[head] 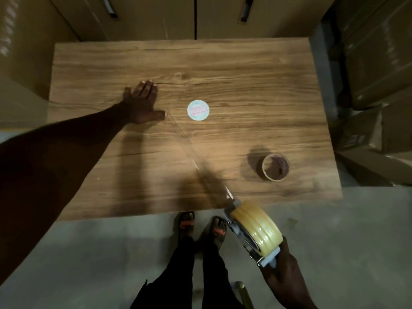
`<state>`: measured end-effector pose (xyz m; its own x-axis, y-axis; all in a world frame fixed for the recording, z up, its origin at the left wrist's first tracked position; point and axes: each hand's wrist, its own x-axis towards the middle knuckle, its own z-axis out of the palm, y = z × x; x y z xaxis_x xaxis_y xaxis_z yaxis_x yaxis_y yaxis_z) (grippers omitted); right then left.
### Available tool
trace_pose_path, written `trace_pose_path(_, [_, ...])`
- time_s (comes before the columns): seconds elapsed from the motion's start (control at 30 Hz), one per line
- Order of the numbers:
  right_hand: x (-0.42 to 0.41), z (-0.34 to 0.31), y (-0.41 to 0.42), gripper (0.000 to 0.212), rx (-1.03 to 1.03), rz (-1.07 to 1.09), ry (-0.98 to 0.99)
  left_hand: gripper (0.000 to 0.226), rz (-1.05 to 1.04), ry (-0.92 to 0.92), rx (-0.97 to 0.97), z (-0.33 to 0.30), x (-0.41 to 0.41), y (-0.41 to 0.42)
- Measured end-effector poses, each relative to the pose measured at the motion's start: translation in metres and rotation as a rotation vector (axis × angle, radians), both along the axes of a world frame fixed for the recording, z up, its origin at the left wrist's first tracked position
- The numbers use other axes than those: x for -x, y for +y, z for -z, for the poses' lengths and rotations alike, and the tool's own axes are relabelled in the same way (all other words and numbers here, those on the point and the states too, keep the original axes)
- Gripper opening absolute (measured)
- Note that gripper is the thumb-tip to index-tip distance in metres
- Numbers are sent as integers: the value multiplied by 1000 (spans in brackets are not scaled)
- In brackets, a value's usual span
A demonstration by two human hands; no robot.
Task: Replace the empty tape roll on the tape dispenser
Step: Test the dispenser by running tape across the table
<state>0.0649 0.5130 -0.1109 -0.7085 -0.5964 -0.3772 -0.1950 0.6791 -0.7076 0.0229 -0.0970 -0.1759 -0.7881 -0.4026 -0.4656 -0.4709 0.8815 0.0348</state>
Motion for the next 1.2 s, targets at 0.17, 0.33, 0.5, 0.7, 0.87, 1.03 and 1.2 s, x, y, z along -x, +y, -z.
trace_pose_path(0.17, [-10,12,20,100,19,-10,6,100,-79,-23,75,-3,0,13])
trace_pose_path(0.33, [-14,13,20,96,28,-2,-11,82,-268,-43,99,-5,-1,47])
trace_pose_path(0.5, [-16,23,18,63,46,37,-84,64,-487,147,102,7,-4,100])
trace_pose_path(0.7, [-21,36,24,67,41,104,-129,64,-448,100,136,7,-6,93])
trace_pose_path(0.87, [-32,41,16,70,142,241,-185,64,-446,66,149,3,-9,100])
trace_pose_path(1.03, [-52,48,32,62,94,761,-529,64,-442,51,125,-1,-9,100])
trace_pose_path(1.2, [-40,29,35,22,213,924,-777,64,-453,83,109,2,-10,104])
